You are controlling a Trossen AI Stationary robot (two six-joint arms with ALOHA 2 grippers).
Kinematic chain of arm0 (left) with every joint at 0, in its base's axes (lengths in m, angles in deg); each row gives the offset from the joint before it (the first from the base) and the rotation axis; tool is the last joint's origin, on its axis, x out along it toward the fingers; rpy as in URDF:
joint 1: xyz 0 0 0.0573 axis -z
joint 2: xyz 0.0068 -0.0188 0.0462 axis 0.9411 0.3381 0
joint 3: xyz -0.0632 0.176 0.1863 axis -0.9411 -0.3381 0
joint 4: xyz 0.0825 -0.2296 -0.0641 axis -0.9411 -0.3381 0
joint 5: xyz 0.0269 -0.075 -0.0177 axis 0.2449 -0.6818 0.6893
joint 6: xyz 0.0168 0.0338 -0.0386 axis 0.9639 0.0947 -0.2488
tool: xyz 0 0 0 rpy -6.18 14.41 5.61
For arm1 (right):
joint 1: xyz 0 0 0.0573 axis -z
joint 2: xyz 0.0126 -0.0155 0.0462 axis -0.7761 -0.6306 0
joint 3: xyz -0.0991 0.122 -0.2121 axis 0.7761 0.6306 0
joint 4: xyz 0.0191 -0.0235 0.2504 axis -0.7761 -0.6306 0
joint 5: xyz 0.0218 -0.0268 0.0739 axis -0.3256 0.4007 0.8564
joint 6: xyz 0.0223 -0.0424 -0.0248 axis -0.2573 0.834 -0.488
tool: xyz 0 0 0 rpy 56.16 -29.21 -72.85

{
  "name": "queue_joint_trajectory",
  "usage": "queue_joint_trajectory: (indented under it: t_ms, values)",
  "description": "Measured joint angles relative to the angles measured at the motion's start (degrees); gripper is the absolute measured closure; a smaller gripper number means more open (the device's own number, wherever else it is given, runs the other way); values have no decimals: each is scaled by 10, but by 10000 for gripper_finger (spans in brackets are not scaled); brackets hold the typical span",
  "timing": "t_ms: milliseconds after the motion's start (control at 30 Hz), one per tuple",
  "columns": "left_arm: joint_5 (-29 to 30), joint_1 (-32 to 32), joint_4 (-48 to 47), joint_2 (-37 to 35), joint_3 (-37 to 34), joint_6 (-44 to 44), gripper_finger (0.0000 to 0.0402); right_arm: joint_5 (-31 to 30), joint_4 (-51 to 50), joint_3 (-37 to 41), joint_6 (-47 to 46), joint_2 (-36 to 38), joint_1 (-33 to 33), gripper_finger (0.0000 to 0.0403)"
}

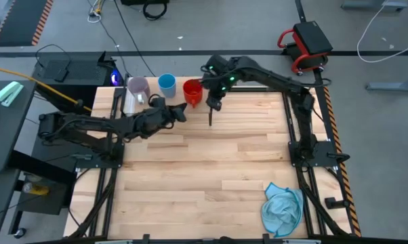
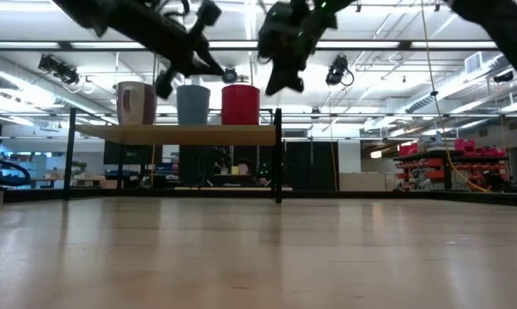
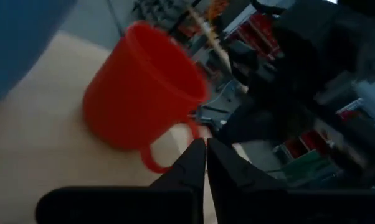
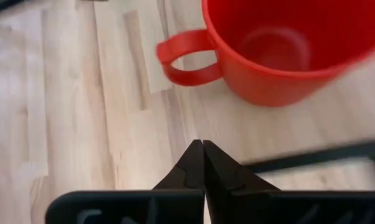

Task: Stack small to large cups/mugs on shelf
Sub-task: Return to Home Position

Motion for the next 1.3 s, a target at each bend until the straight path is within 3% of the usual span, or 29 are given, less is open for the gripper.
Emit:
queue_joint_trajectory:
  t_ms: [167, 600, 733, 1033, 1167, 1300]
  values:
    - [41, 39, 0, -61, 0, 59, 394, -11, -9, 0, 3, 75, 0, 400]
    - [48, 111, 0, -197, 0, 202, 372, -44, -52, -1, -60, 297, -20, 395]
    - [47, 133, 1, -225, 0, 247, 384, -79, -72, -1, -99, 352, -42, 393]
    - [47, 170, 1, -269, 0, 324, 383, -232, -117, 0, -204, 434, -129, 393]
    - [47, 180, -1, -280, 0, 325, 372, -264, -124, 0, -283, 452, -173, 393]
    - [47, 186, -2, -280, 0, 319, 371, -263, -144, 0, -296, 457, -199, 393]
